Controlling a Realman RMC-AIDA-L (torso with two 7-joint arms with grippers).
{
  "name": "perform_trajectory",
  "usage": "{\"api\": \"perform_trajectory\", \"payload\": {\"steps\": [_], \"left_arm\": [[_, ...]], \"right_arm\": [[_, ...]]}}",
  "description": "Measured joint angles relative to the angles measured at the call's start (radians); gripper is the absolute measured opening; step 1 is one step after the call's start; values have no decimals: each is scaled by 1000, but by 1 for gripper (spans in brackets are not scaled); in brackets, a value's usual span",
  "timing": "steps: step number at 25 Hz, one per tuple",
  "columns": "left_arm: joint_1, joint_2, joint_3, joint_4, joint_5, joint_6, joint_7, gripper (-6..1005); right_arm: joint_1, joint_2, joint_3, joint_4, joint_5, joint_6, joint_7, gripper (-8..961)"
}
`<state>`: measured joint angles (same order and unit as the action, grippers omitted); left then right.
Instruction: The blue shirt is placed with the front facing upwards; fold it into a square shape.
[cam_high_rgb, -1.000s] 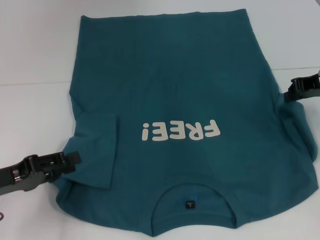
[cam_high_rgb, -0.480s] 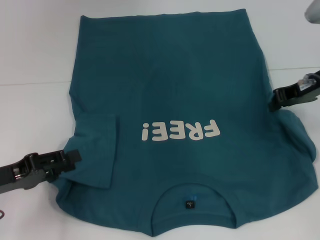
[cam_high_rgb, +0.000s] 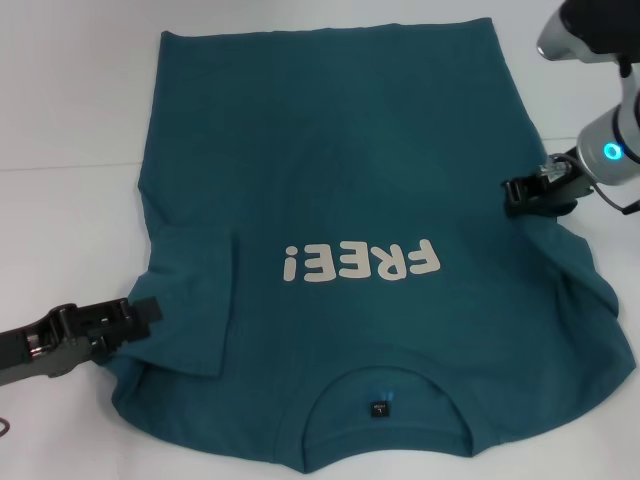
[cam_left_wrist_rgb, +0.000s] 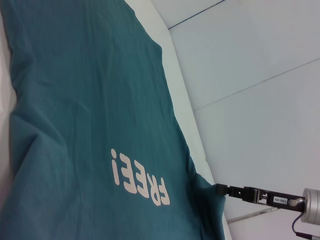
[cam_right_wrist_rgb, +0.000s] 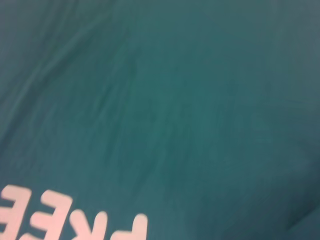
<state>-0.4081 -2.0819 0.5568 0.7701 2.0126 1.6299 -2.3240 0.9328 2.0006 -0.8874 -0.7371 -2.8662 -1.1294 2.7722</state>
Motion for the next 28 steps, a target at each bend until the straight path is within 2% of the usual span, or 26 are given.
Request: {"api": "perform_trajectory", "payload": {"steps": [4, 6, 22, 28], "left_arm": [[0, -1, 0, 0, 0, -2, 0, 456], [0, -1, 0, 0, 0, -3, 0, 456], [0, -1, 0, 0, 0, -2, -1, 456], [5, -3, 0, 0, 0, -4, 1, 455]], "right_arm": [[22, 19, -2, 18, -40, 56, 21, 5], [31, 21, -2, 33, -48, 76, 23, 4], [35, 22, -21, 70, -62, 104, 32, 9], [46, 24, -19, 87, -38, 72, 1, 141]]}}
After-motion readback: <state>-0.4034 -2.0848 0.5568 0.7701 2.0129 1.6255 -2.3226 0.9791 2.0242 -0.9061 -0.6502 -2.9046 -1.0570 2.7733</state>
